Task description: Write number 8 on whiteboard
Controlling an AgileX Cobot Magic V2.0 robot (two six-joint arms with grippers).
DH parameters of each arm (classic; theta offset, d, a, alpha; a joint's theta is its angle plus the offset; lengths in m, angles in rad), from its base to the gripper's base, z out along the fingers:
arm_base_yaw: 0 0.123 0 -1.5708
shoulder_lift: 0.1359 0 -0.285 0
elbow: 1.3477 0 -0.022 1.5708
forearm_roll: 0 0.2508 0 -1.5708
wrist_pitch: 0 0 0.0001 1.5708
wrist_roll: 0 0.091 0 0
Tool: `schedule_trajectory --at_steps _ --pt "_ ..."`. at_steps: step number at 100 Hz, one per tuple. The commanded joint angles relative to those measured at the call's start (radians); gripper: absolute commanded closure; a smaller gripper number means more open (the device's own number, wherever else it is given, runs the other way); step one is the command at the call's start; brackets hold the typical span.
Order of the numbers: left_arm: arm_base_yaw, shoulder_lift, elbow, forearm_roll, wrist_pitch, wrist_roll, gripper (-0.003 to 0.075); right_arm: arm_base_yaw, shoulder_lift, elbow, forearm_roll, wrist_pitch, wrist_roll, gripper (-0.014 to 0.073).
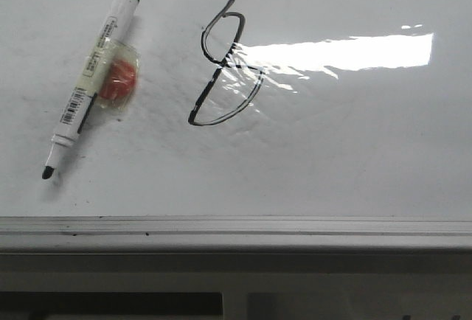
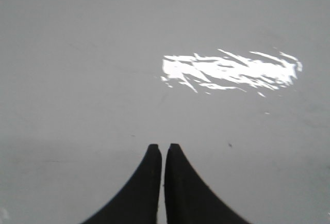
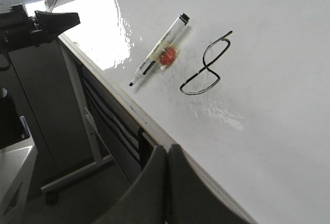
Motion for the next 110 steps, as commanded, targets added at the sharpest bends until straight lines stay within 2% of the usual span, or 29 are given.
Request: schedule_trajectory --at_steps 1,15,35,51,110 --pt "0.054 -0.028 0.039 0.014 -0.073 -0.013 0.0741 -0.001 0.01 -0.023 -0.011 -0.074 -0.009 0.0657" --pt "0.073 -0.028 0.039 0.014 -0.036 -0.013 0.0741 -0.001 0.01 -0.023 -0.011 -0.074 -0.009 0.0657" --pt "0.073 -0.028 0.039 0.014 0.088 -0.013 0.0741 -0.001 0.01 -0.023 -0.011 -0.074 -0.009 0.0657" --pt "0.073 -0.028 0.039 0.014 0.27 -0.013 0.0741 -0.001 0.01 -0.023 -0.011 -0.074 -0.009 0.0657" --pt "0.073 -0.028 0.039 0.007 0.268 -0.006 0.0741 -0.001 0.01 -0.023 -0.011 -0.074 -0.009 0.0657"
